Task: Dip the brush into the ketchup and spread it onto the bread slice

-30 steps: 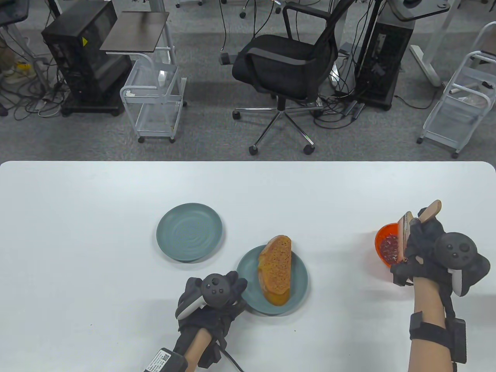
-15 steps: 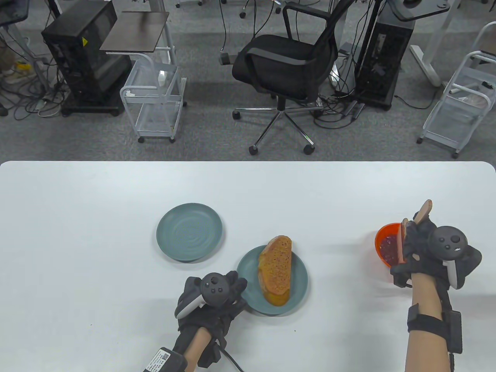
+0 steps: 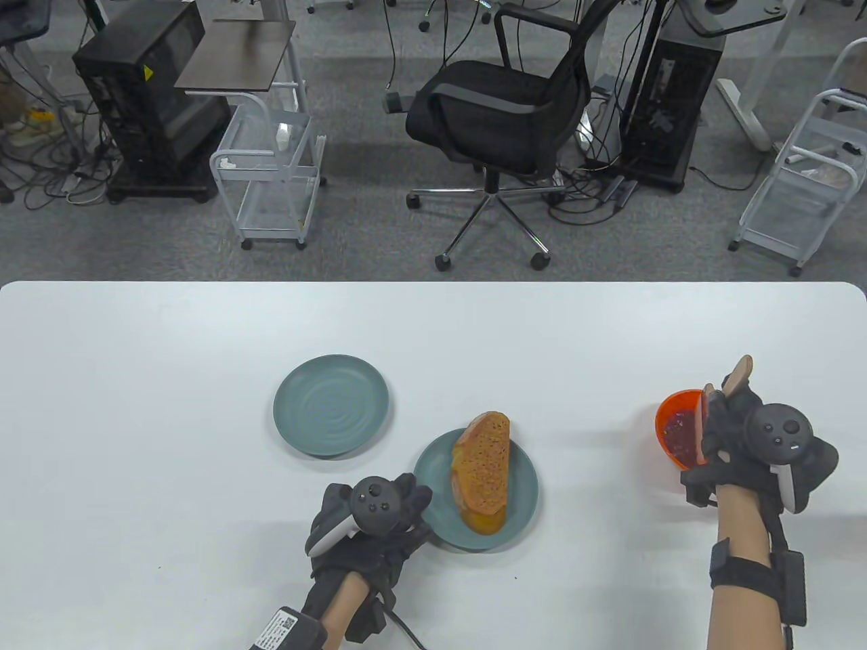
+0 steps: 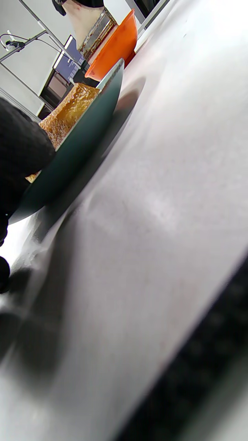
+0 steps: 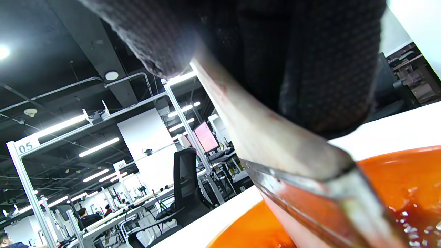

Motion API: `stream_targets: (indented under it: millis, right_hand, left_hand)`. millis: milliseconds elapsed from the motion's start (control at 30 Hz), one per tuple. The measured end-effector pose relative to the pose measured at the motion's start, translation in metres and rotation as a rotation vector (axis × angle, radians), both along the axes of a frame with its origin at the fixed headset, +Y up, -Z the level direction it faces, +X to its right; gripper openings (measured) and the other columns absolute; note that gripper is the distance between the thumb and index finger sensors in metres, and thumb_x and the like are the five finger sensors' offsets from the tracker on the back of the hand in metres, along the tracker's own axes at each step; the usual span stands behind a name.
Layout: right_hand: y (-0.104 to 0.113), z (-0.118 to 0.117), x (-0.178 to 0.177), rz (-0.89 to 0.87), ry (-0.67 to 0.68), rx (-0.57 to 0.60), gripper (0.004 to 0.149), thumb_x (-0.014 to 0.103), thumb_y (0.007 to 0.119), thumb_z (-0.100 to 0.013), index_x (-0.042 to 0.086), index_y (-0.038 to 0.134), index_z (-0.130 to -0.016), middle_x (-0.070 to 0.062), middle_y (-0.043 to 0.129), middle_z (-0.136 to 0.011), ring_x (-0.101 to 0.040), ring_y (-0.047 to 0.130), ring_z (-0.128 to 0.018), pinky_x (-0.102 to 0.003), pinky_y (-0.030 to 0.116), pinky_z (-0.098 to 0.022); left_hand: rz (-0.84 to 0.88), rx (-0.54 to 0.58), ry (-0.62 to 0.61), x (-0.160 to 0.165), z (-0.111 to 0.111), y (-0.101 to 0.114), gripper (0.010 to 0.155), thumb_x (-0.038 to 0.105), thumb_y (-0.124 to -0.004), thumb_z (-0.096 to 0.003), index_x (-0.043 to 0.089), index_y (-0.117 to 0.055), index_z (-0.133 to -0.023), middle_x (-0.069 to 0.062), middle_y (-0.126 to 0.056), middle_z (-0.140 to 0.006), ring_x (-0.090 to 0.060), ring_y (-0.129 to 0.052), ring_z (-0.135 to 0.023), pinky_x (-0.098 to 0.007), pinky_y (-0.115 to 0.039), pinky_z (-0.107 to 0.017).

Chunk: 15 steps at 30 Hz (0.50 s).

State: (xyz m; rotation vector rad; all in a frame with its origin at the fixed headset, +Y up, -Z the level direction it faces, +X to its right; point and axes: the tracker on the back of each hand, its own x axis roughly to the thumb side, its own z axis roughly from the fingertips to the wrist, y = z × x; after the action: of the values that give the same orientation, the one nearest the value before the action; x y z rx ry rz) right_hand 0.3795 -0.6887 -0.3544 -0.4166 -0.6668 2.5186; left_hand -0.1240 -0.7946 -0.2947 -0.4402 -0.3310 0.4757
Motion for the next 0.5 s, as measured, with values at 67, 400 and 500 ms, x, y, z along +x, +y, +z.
stream_targets:
  millis: [67, 400, 500]
  right_hand:
    - [0.007, 0.006, -0.002, -0.001, -0.005, 0.053, 0.050, 0.025, 0.081, -0.053, 0.001, 0.073, -0.095, -0.032, 0.082, -0.081, -0.047, 0.102, -0.058, -0.046, 0.096, -0.032]
    - [0.031, 0.037, -0.062, -0.583, 0.245, 0.321, 0.050, 0.025, 0.080, -0.054, 0.000, 0.071, -0.096, -0.033, 0.081, -0.082, -0.047, 0.102, -0.058, -0.044, 0.096, -0.035]
    - [0.016, 0.038, -0.097, -0.699, 0.343, 0.280, 0.050, 0.024, 0.080, -0.054, -0.002, 0.071, -0.096, -0.034, 0.080, -0.081, -0.048, 0.102, -0.057, -0.045, 0.096, -0.034]
  left_hand:
    - [0.000, 0.000, 0.000, 0.000, 0.000, 0.000, 0.059, 0.045, -0.066, -0.0639, 0.026, -0.047, -0.116, -0.007, -0.029, -0.121, -0.038, -0.033, -0.111, -0.058, -0.035, -0.072]
    - [-0.005, 0.002, -0.002, 0.000, 0.000, 0.000, 0.059, 0.044, -0.066, -0.0640, 0.026, -0.046, -0.116, -0.008, -0.029, -0.121, -0.038, -0.033, -0.111, -0.058, -0.035, -0.072]
    - [-0.005, 0.002, -0.002, 0.000, 0.000, 0.000, 0.059, 0.044, -0.066, -0.0640, 0.026, -0.046, -0.116, -0.008, -0.029, -0.121, -0.038, -0.033, -0.111, -0.058, -0.035, -0.072]
